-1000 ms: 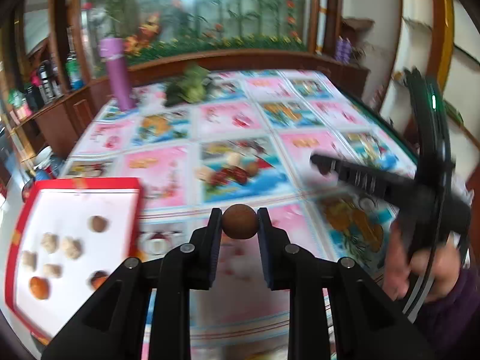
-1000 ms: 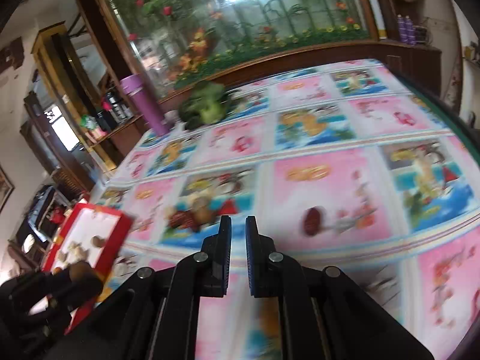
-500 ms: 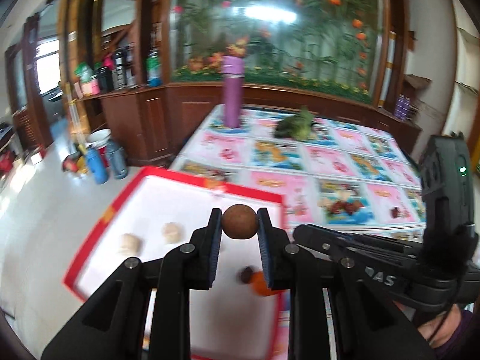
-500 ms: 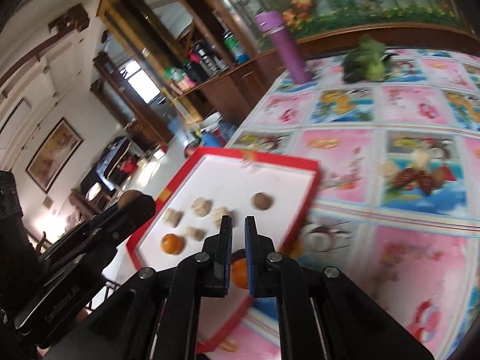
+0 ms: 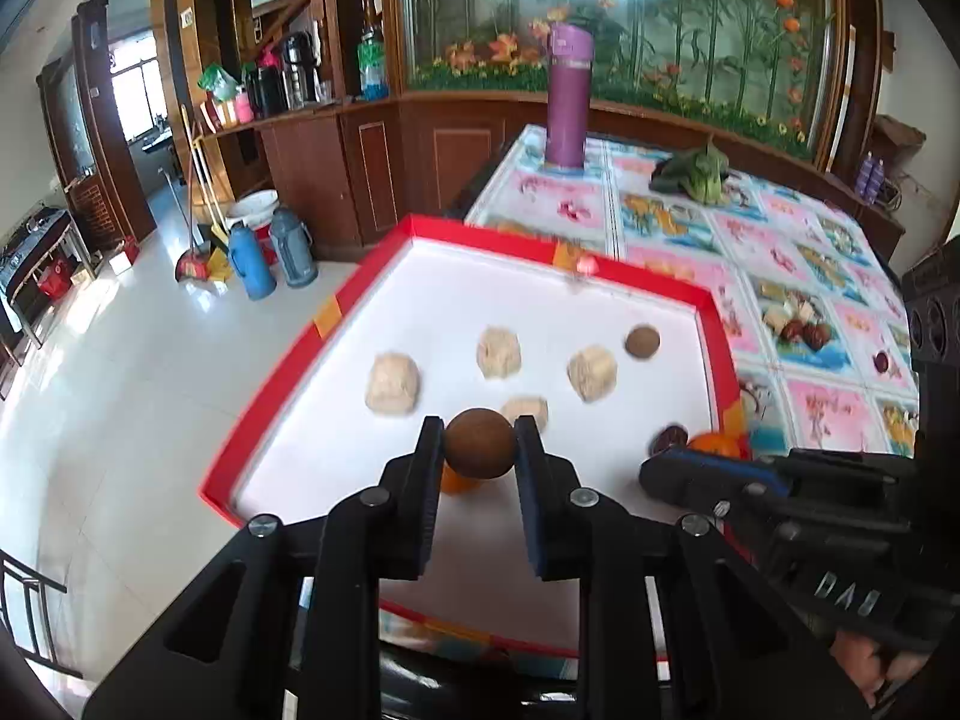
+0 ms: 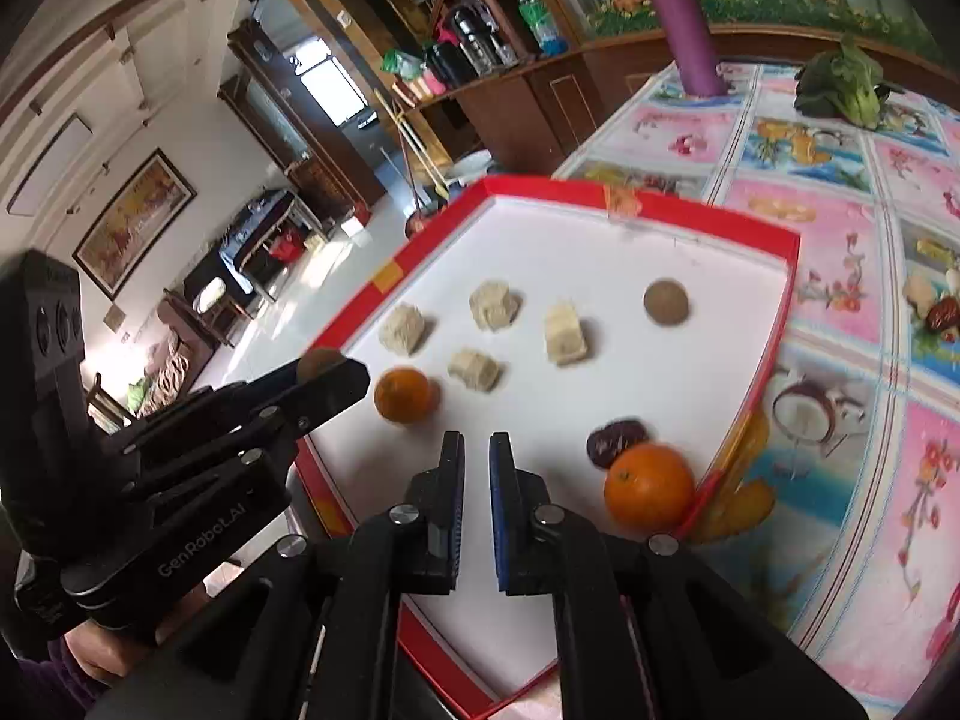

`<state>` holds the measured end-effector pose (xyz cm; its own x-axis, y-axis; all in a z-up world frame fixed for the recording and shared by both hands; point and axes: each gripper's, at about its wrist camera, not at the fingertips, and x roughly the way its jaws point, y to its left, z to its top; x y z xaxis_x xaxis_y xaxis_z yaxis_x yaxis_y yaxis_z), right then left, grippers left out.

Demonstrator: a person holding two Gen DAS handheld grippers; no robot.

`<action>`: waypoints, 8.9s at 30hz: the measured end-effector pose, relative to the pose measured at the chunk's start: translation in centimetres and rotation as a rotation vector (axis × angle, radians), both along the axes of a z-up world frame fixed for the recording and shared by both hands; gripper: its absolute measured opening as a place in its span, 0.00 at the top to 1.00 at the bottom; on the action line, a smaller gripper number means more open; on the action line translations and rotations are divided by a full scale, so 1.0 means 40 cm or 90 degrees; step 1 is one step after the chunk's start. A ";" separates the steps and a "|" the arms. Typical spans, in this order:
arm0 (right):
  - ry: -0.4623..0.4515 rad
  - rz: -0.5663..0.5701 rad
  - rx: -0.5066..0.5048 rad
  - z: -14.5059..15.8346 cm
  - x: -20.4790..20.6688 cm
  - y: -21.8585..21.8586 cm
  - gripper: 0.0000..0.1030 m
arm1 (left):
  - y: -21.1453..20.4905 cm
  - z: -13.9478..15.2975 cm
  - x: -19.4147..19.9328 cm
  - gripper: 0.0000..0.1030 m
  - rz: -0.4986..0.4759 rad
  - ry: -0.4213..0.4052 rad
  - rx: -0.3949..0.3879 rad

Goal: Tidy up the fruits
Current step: 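Carry the brown fruit and date into the white tray and release both, then move both open grippers back toward the fruit pile, then grasp a red date with the right gripper while the left grasps a beige cube, then carry the date and cube into the white tray and release both, then move both open grippers back toward the fruit pile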

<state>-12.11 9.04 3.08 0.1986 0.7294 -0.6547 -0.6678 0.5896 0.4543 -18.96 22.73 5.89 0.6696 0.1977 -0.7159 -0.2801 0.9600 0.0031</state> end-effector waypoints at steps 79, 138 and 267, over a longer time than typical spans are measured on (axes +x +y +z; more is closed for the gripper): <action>-0.045 -0.454 -0.149 -0.045 0.302 -0.731 0.75 | -0.513 -0.094 0.525 0.60 -0.350 0.124 -0.012; -0.057 -0.409 -0.128 -0.058 0.292 -0.664 0.84 | -0.506 -0.118 0.496 0.86 -0.311 0.124 -0.073; -0.035 -0.438 0.006 -0.009 0.194 -0.560 0.51 | 0.012 -0.034 0.029 0.22 0.022 0.061 -0.055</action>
<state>-4.37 -13.35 2.73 0.6511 0.4309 -0.6248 -0.1648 0.8839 0.4378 -17.80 23.22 4.51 0.5916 0.1549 -0.7912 -0.3156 0.9476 -0.0505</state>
